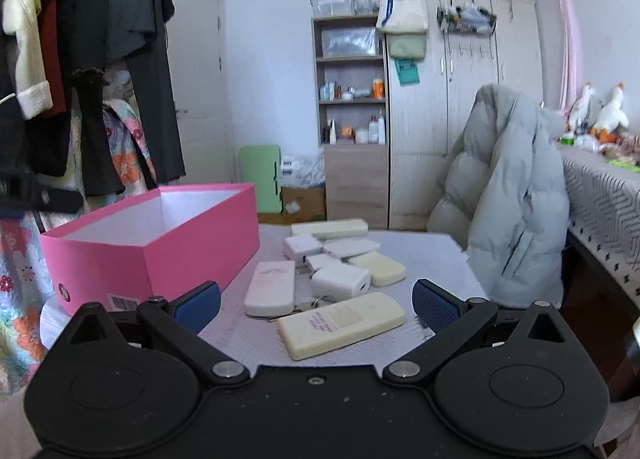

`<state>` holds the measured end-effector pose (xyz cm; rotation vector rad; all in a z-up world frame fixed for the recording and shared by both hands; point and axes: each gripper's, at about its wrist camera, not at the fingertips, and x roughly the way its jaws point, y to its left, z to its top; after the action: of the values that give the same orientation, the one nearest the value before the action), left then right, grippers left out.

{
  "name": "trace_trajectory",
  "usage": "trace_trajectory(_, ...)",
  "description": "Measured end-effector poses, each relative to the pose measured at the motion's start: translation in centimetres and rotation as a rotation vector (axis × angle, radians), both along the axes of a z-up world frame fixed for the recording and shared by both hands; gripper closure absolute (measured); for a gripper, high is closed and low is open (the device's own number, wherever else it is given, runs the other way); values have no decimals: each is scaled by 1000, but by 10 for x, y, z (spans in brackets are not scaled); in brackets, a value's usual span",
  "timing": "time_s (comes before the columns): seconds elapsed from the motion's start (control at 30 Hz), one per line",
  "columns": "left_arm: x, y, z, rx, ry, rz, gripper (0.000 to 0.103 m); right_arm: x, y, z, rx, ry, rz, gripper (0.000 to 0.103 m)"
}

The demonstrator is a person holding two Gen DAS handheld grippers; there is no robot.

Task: Organize rigid objects
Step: 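Grip the pink box wall with the left gripper while the right tool approaches the remotes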

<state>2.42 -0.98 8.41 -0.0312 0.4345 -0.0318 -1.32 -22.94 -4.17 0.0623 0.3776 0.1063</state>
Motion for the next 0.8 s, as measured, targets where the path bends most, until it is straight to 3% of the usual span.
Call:
trace_trajectory(0.2, 43, 47, 27, -71, 77, 24, 1, 26, 8, -8, 47, 113, 25, 0)
trace_trajectory(0.27, 61, 56, 29, -15, 88, 48, 1, 37, 10, -12, 63, 148, 22, 0)
trace_trajectory(0.33, 88, 66, 29, 48, 149, 47, 1, 54, 12, -20, 83, 213, -4, 0)
trace_trajectory(0.43, 120, 96, 22, -67, 257, 114, 10, 86, 17, -35, 78, 364, -104, 0)
trace_trajectory(0.5, 133, 110, 15, -76, 278, 129, 12, 95, 15, -40, 134, 384, -110, 0)
trace_trajectory(0.57, 145, 115, 7, -26, 312, 115, 13, 101, 14, -46, 191, 391, -122, 0)
trace_trajectory(0.63, 162, 117, -2, 31, 358, 103, 17, 108, 20, -51, 177, 400, -138, 0)
trace_trajectory(0.7, 177, 117, -12, 75, 398, 95, 29, 114, 25, -55, 172, 409, -151, 0)
trace_trajectory(0.8, 209, 119, -22, 57, 483, 67, 29, 122, 31, -55, 156, 413, -188, 0)
